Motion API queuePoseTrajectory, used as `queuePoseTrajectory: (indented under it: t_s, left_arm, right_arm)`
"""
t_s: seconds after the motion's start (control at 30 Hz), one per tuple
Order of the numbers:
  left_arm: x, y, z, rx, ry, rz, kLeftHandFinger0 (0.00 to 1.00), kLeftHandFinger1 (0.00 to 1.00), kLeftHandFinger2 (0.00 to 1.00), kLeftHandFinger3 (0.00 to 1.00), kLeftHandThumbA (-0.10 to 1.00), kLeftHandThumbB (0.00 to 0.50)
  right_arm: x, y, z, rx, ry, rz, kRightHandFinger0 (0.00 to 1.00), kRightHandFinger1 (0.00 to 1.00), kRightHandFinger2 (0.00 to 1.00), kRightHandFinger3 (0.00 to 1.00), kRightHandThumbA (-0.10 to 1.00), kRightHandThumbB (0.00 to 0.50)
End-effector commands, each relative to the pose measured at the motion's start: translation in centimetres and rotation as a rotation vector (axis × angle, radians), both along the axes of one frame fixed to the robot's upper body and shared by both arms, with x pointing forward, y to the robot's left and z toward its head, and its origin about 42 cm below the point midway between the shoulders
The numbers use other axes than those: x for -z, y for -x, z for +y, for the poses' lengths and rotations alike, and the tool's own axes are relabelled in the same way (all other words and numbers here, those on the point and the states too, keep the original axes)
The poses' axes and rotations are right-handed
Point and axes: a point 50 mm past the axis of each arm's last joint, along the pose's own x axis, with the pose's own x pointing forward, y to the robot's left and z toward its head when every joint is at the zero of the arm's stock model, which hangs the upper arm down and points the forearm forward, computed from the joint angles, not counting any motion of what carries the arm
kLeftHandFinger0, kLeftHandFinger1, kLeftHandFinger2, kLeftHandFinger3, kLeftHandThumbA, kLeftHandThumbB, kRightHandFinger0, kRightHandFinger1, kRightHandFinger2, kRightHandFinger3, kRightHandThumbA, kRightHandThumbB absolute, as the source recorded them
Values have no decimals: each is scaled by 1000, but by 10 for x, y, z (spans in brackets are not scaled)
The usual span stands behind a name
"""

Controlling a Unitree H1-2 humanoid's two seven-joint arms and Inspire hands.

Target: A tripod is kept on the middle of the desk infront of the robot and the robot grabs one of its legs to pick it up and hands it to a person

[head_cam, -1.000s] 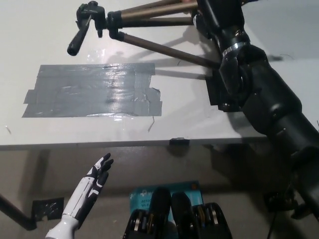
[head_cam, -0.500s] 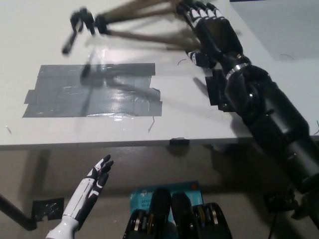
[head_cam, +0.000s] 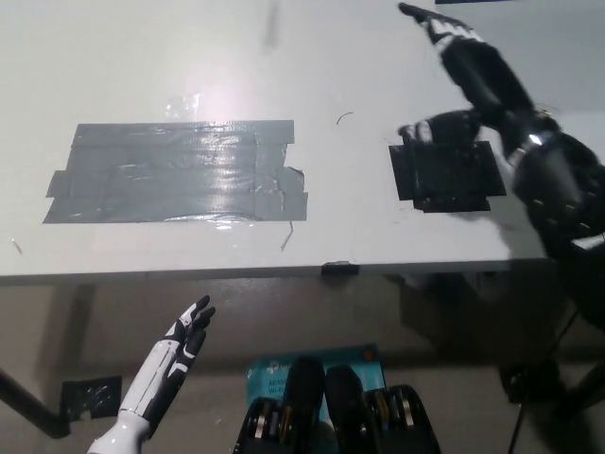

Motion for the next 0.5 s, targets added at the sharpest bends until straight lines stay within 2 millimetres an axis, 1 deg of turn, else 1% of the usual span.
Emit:
queuePoseTrajectory:
  t_s: [0.0, 0.03, 0.07, 0.1, 0.13, 0.17, 0.2, 0.23, 0.27, 0.3, 0.33, 0.4, 0.43, 0.47]
  left_arm:
    - [-4, 4, 1, 12, 15, -38, 1000, 1000, 1000, 1000, 1000, 134]
    - [-3, 5, 1, 10, 12, -36, 1000, 1000, 1000, 1000, 1000, 142]
    - [-2, 7, 2, 8, 8, -32, 1000, 1000, 1000, 1000, 1000, 138]
    - [0, 8, 2, 3, 13, -30, 1000, 1000, 1000, 1000, 1000, 155]
    - [0, 10, 3, 0, 15, -33, 1000, 1000, 1000, 1000, 1000, 151]
    - [2, 11, 3, -2, 14, -38, 1000, 1000, 1000, 1000, 1000, 158]
    - [3, 12, 3, -3, 11, -40, 1000, 1000, 1000, 1000, 1000, 159]
    - [4, 13, 4, -5, 13, -39, 1000, 1000, 1000, 1000, 1000, 171]
    - [5, 14, 4, -10, 24, -38, 1000, 1000, 1000, 1000, 1000, 180]
    - [5, 15, 4, -16, 34, -38, 1000, 1000, 1000, 1000, 1000, 188]
    - [6, 15, 5, -20, 38, -40, 1000, 1000, 1000, 1000, 1000, 185]
    - [7, 14, 5, -25, 43, -43, 1000, 1000, 1000, 1000, 1000, 193]
    - [7, 14, 5, -29, 49, -43, 1000, 1000, 1000, 1000, 1000, 201]
    - [8, 13, 5, -39, 57, -48, 1000, 1000, 1000, 1000, 1000, 209]
  right_arm:
    - [-119, 217, -50, -592, -213, -163, 1000, 1000, 1000, 1000, 1000, 455]
    - [-111, 226, -51, -598, -218, -150, 1000, 1000, 1000, 1000, 1000, 454]
    - [-105, 233, -52, -605, -222, -137, 1000, 1000, 1000, 1000, 1000, 453]
    - [-93, 246, -52, -609, -227, -121, 1000, 1000, 1000, 1000, 1000, 466]
    - [-84, 253, -52, -610, -241, -101, 1000, 1000, 1000, 1000, 967, 489]
    - [-74, 257, -53, -616, -269, -76, 1000, 1000, 1000, 1000, 930, 486]
    - [-68, 260, -54, -622, -285, -64, 1000, 1000, 1000, 1000, 922, 486]
    - [-60, 263, -54, -620, -309, -53, 1000, 1000, 1000, 1000, 900, 485]
    - [-49, 266, -52, -608, -347, -40, 1000, 1000, 1000, 1000, 895, 478]
    - [-39, 269, -49, -598, -386, -24, 1000, 1000, 1000, 1000, 895, 449]
    - [-30, 269, -47, -590, -424, -4, 1000, 1000, 1000, 1000, 898, 429]
    - [-11, 265, -41, -566, -511, 29, 1000, 1000, 1000, 1000, 894, 426]
    - [-5, 263, -39, -553, -544, 34, 1000, 1000, 1000, 1000, 894, 418]
    - [7, 259, -34, -524, -599, 40, 1000, 1000, 1000, 1000, 897, 405]
